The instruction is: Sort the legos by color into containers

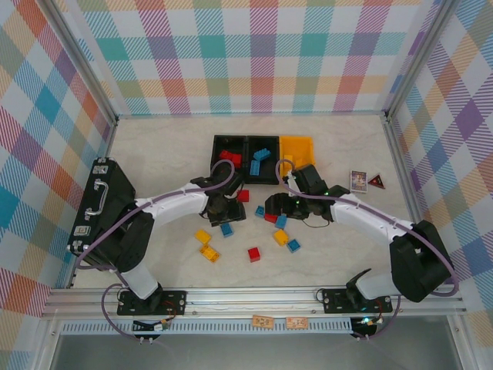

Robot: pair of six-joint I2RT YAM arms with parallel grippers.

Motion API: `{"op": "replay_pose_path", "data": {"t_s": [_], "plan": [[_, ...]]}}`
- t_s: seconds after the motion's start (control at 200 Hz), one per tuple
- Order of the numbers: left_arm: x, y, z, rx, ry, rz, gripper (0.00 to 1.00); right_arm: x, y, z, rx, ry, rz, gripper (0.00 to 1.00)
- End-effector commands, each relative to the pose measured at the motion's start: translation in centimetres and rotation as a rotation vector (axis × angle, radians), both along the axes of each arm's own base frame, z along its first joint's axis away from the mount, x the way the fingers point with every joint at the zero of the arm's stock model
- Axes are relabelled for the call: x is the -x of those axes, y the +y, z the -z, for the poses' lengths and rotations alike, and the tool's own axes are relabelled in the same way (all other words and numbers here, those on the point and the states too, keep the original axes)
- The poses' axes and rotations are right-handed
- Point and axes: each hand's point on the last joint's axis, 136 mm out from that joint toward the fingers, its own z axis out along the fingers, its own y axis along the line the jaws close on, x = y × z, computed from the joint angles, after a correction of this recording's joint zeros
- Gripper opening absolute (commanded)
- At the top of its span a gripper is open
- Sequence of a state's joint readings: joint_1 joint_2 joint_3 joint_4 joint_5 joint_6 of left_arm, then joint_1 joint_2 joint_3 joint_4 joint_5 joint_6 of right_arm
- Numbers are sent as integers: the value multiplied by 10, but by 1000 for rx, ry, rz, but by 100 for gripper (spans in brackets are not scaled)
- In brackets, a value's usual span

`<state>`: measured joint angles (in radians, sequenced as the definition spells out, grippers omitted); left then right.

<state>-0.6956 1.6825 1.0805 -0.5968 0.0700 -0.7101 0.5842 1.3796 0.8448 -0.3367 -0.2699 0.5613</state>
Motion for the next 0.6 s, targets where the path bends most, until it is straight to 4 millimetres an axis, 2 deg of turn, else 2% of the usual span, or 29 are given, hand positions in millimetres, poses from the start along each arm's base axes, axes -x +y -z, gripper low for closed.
{"op": "replay_pose_path", "data": {"t_s": [0.0, 0.15, 0.265, 0.45, 0.595], "plan": [[-2, -1, -14, -34, -34, 32, 62, 4, -1, -4, -8, -13, 3, 68], [5, 21, -23, -106, -56, -6, 64, 7, -3, 0, -6, -7, 7, 68], [13, 38, -15, -182, -17, -35, 67, 6, -2, 1, -8, -10, 5, 68], [13, 29, 8, -167, 26, -38, 69, 3, 2, 1, -18, -5, 2, 68], [9, 22, 21, -173, 48, -31, 64, 4, -1, 0, -10, -9, 7, 68]]}}
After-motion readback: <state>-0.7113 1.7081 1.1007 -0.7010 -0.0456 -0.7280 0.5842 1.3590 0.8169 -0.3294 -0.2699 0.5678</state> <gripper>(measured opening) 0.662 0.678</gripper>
